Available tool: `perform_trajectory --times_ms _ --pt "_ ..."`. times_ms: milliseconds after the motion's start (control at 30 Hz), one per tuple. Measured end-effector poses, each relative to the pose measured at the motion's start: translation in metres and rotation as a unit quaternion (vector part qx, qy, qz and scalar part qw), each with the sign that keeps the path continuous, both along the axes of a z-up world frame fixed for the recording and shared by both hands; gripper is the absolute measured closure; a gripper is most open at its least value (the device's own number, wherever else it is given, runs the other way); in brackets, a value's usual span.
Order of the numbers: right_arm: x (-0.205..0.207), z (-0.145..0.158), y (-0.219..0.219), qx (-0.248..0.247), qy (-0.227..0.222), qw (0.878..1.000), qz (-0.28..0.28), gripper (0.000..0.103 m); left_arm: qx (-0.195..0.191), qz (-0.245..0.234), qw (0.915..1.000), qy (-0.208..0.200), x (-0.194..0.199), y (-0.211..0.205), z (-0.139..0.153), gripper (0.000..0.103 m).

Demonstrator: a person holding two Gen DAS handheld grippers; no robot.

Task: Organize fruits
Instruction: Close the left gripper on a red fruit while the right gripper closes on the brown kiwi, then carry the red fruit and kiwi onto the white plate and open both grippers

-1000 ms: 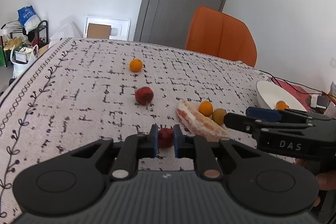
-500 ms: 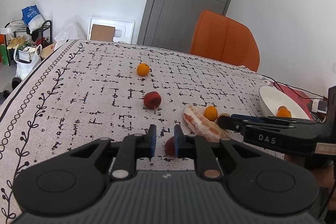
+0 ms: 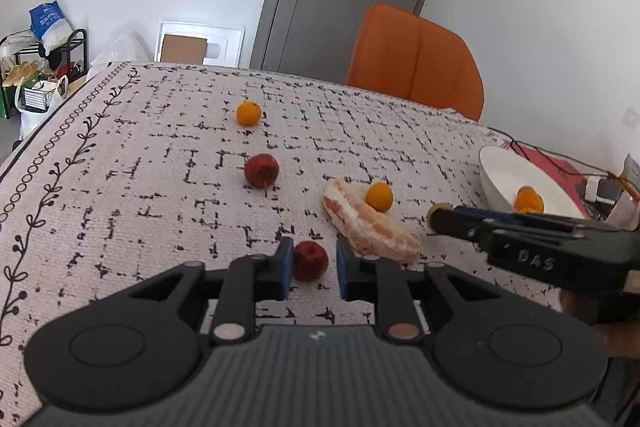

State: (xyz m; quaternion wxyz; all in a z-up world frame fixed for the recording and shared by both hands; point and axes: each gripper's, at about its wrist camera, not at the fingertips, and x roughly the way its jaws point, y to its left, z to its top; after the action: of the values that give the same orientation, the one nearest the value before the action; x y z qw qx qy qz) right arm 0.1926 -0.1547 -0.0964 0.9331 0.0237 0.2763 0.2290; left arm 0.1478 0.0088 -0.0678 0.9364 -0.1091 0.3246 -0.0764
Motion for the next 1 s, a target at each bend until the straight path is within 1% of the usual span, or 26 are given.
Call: perform_trajectory --times_ms 167,200,233,267,400,700,1000 --pt "-0.007 0.005 -0.008 0.003 -0.008 1.000 -0.009 0.079 0.021 0.008 0.9997 -0.003 0.001 -0.005 -0.003 0.081" --pt "-0.008 0.006 -0.010 0.003 -0.010 1.000 -0.012 0.079 0.027 0.005 0.9996 0.006 0.004 -0.006 -0.005 0.081" --pt "-0.010 0.007 -0.012 0.004 -0.011 1.000 -0.014 0.079 0.024 0.001 0.9996 0.018 0.007 -0.006 -0.009 0.082" --pt "-0.012 0.007 -0.014 0.005 -0.013 1.000 -0.016 0.079 0.024 0.006 0.9997 0.008 0.004 -0.006 -0.009 0.081" --pt "-0.019 0.011 -0.021 0.003 -0.020 0.999 -0.026 0.079 0.021 0.003 0.9998 0.000 0.002 -0.009 -0.005 0.082" --pt "-0.033 0.018 -0.046 0.011 -0.035 0.998 -0.052 0.079 0.028 -0.027 0.9988 -0.029 0.002 -0.036 0.013 0.082" --pt "-0.041 0.020 -0.071 0.022 -0.044 0.996 -0.077 0.079 0.033 -0.059 0.9968 -0.042 0.006 -0.067 0.024 0.082"
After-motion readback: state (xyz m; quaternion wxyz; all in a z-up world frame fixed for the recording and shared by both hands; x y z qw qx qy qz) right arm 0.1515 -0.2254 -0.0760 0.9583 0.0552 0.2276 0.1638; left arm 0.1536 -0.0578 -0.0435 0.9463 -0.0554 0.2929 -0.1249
